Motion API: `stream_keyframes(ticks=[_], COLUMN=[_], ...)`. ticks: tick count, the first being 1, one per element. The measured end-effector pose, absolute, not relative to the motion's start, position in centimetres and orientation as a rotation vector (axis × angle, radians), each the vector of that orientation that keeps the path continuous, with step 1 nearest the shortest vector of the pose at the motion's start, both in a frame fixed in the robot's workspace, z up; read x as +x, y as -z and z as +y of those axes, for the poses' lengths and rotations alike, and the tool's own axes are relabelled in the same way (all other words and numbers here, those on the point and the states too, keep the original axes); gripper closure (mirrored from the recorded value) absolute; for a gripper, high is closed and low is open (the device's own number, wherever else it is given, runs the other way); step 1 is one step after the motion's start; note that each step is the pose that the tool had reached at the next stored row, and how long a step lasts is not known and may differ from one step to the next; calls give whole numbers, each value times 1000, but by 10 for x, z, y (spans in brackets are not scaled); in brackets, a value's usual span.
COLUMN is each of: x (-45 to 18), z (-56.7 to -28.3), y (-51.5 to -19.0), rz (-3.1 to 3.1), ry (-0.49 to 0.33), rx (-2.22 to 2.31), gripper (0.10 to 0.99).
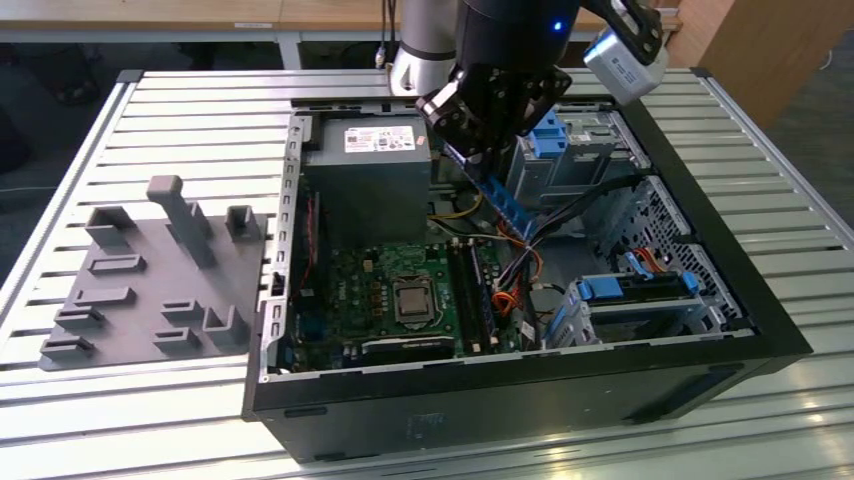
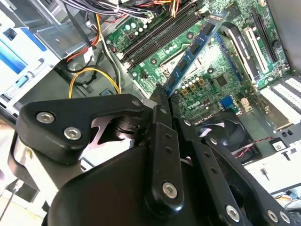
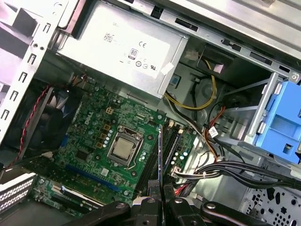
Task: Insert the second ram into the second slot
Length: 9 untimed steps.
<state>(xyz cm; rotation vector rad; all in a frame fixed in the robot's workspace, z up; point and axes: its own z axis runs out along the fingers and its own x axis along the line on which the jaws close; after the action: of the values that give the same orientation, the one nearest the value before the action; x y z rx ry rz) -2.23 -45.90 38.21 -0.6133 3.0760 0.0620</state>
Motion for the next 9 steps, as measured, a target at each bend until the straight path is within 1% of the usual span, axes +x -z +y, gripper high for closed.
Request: stream_keyframes(ticks=[9], x=[-22], z=[-459], y=[-382], rz=[3090], ry=[-62], rx=[-535], gripper=[949])
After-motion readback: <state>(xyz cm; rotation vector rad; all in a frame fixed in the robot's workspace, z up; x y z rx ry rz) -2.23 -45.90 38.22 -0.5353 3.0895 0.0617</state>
